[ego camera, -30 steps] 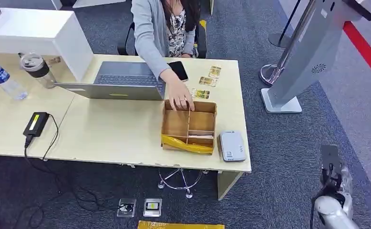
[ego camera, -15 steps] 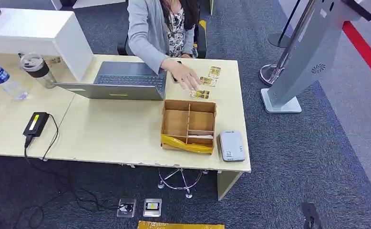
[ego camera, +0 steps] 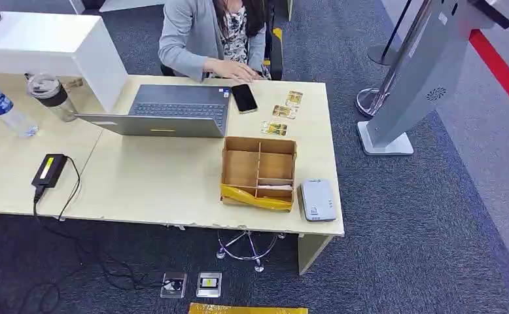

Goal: Pass the card to the sensor for recognition and then transmit it.

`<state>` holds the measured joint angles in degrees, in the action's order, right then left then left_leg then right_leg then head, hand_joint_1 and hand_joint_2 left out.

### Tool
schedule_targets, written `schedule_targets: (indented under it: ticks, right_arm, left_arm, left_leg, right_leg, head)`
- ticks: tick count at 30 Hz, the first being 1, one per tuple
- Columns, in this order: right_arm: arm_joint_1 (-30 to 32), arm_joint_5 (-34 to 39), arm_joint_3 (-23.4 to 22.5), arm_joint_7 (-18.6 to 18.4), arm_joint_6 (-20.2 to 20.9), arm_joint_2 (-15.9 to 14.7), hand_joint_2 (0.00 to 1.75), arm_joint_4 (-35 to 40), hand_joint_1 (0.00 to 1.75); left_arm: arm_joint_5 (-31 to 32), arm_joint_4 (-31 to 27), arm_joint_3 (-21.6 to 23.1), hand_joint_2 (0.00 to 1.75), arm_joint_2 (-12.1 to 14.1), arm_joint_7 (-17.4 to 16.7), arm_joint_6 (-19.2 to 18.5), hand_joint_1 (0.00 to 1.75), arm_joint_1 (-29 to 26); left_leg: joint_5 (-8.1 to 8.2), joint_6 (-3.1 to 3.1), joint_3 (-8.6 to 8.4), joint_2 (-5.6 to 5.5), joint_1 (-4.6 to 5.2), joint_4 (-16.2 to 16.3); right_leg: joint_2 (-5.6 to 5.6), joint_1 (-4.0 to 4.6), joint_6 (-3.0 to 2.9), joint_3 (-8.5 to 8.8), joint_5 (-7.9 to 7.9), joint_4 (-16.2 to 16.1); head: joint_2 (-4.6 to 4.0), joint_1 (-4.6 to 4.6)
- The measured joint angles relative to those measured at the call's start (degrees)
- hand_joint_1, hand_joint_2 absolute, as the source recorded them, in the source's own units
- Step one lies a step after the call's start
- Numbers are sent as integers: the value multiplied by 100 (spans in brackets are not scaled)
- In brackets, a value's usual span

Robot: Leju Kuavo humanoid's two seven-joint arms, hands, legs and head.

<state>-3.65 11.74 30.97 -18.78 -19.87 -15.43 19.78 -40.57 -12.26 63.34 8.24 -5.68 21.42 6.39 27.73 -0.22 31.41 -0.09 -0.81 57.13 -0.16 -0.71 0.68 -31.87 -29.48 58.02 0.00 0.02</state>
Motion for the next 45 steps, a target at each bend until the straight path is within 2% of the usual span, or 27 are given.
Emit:
schedule_targets:
  ticks: [3, 10, 12, 15, 18, 22, 26, 29, 45]
  right_arm:
    - [0, 83, 72, -20, 122, 37, 0, -85, 0]
    - [-9, 203, 164, 68, 133, 70, 0, -264, 0]
    - [-7, 227, 179, 279, 90, 79, 0, -303, 0]
    - [-14, 245, 208, 831, 48, 94, 0, -317, 0]
    - [-27, 212, 249, 992, 37, 131, 0, -363, 0]
    - [-28, 177, 312, 1047, 37, 146, 0, -389, 0]
    - [-43, 157, 382, 924, 127, 173, 0, -465, 0]
    - [-47, 199, 391, 920, 41, 170, 0, -500, 0]
    - [-53, 247, 398, 1150, 35, 170, 0, -551, 0]
  left_arm:
    - [35, 0, 0, 0, 0, 0, -48, 0, 0]
    - [-57, 0, -2, 0, -13, 61, -164, 0, 2]
    - [2, 0, 0, 0, -15, 175, -144, 0, 2]
    - [-29, 0, -2, 0, -33, 424, 13, 0, 10]
    - [-22, 2, -2, 0, -48, 513, 123, 0, 16]
    - [31, 7, -2, 0, -52, 540, 188, 0, 19]
    - [37, 7, -2, 0, -61, 570, 162, 0, 29]
    - [46, 7, -2, 0, -72, 586, 179, 0, 31]
    - [101, 7, -2, 0, -101, 625, 111, 0, 33]
  left_leg:
    - [0, 0, -1, 0, 0, 0]
    - [0, 0, -1, 0, 1, 0]
    - [0, 0, -1, 0, 0, 0]
    - [0, 0, -2, 3, 0, 0]
    - [0, 0, -2, 2, 0, 0]
    - [0, 0, -2, 3, 0, 0]
    - [0, 0, -2, 2, 0, 0]
    - [0, 0, -2, 2, 1, 0]
    - [0, 0, -2, 2, 0, 0]
  right_leg:
    - [0, 0, 0, 1, 0, 0]
    - [0, -1, 0, 2, 0, 0]
    - [0, -1, 0, 2, 0, 0]
    - [1, -1, 0, 2, 1, 0]
    - [-1, 0, 0, 3, 0, 0]
    - [1, 0, 0, 3, 0, 0]
    - [0, -1, 0, 3, 0, 0]
    - [1, -1, 0, 3, 0, 0]
    - [1, -1, 0, 3, 1, 0]
  head:
    - [0, 0]
    - [0, 0]
    - [0, 0]
    - [0, 0]
    - [0, 0]
    - [0, -2]
    - [0, 0]
    - [0, 0]
    - [0, 0]
